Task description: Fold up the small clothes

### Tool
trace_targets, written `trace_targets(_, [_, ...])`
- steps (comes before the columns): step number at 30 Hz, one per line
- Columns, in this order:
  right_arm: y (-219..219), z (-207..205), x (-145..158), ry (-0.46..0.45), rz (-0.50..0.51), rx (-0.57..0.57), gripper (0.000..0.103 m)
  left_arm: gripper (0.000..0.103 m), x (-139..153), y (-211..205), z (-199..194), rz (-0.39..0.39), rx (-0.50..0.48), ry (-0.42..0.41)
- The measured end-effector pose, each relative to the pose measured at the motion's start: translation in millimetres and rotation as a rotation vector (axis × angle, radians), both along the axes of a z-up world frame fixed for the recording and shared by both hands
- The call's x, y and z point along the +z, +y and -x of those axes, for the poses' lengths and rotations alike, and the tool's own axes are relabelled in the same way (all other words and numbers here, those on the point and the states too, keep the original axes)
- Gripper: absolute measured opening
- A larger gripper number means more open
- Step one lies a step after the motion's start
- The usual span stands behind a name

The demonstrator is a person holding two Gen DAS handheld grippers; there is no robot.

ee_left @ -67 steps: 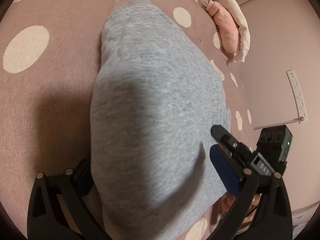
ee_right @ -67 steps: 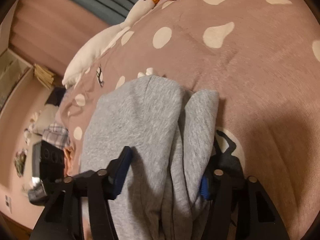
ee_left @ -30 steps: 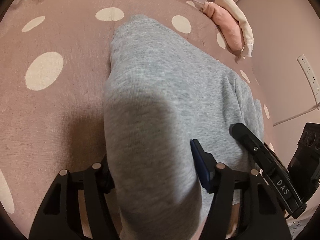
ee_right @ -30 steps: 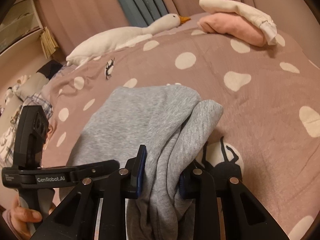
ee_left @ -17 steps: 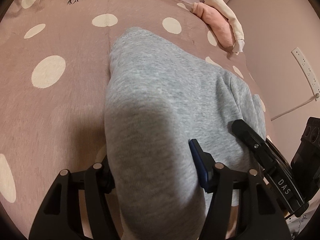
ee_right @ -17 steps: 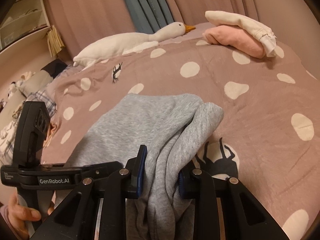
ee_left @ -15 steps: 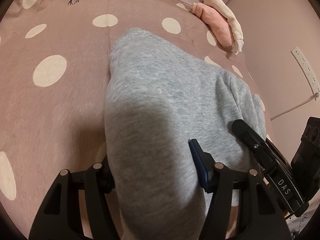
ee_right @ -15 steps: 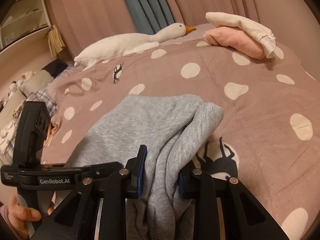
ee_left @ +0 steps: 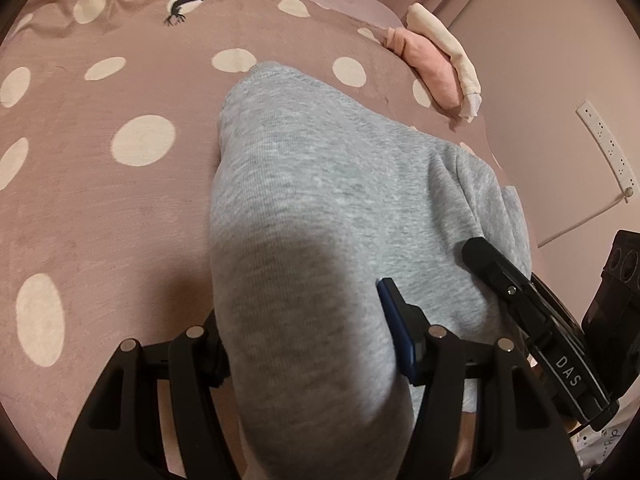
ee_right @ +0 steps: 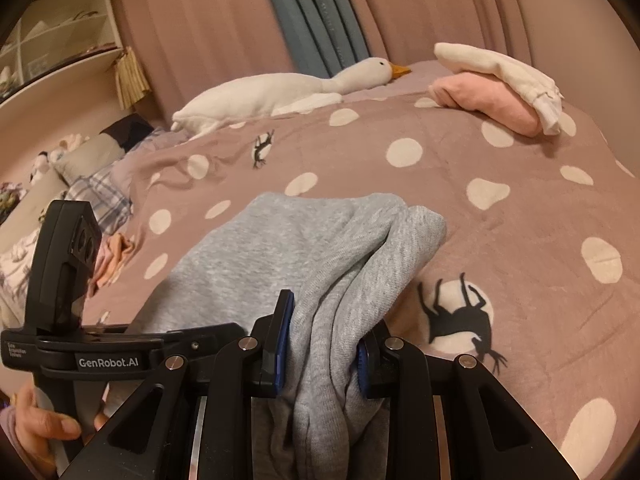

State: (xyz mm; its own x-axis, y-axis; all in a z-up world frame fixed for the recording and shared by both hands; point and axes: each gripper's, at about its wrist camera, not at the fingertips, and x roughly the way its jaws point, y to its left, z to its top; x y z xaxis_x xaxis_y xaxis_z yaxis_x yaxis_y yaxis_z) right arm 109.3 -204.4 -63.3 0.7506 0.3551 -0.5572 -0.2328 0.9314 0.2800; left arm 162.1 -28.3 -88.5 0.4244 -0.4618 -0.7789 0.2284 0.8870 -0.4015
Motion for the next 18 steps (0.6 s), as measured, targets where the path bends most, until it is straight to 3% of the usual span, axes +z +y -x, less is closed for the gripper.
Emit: trace_targets(18, [40.4,-1.6,5.0,-0.011,0.023,0.074,0.028,0.062,3.8,40.9,15.2,0.004,0.071,-0.014])
